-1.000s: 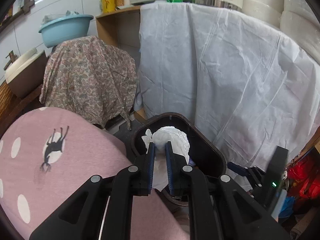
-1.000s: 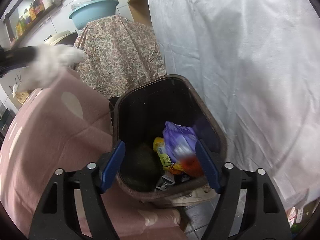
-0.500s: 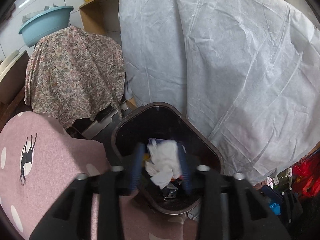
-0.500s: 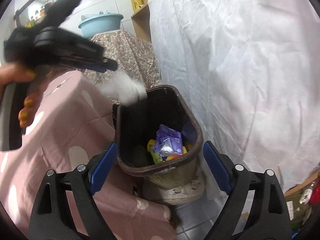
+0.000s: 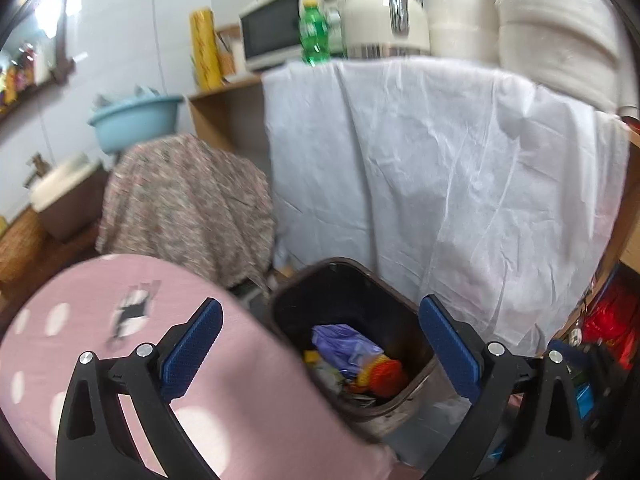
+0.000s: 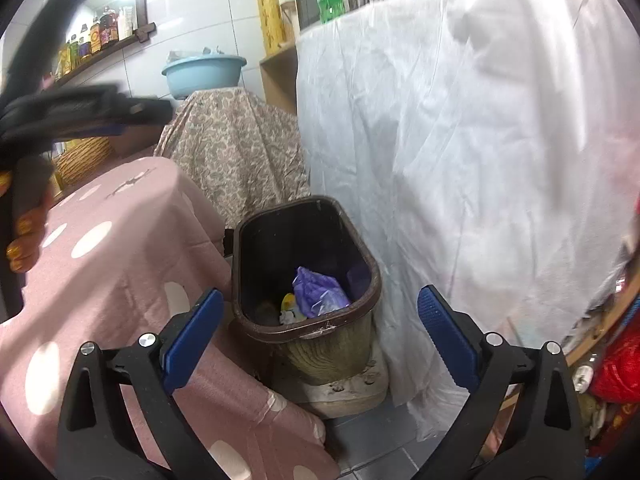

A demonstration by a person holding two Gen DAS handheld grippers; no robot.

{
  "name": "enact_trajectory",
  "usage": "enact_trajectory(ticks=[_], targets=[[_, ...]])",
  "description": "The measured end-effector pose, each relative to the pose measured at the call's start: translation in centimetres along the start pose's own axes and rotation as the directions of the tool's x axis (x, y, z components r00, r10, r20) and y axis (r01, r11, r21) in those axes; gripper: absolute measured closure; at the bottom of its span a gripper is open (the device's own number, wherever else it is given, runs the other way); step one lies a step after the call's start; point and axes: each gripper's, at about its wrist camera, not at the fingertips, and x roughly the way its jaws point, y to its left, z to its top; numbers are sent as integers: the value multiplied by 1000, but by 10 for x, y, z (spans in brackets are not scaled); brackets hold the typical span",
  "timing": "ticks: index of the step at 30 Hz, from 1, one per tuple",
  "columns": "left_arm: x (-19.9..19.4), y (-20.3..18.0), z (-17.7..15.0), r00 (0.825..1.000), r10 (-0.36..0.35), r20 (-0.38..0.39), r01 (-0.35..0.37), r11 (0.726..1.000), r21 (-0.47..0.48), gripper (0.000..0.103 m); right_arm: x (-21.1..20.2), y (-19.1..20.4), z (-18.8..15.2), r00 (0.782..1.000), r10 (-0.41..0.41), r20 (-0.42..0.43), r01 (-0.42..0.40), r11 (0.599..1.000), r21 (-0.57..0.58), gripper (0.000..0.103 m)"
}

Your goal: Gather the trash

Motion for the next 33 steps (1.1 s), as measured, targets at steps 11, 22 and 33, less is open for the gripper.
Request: enact_trajectory(ticks=[11, 22, 33], targets=[[-129, 62, -58, 982, 117, 147, -97, 986, -137, 5, -83, 70, 3, 990, 48, 135, -35, 994, -101, 6], [-230, 92, -127, 919, 347, 189, -309, 929, -204, 5, -155, 179, -2, 938, 273, 212, -217, 942, -256, 6], [-298, 98, -194, 853, 491, 176, -418, 846, -331, 5, -203, 218, -22, 892, 383, 242, -305, 902, -305, 6]])
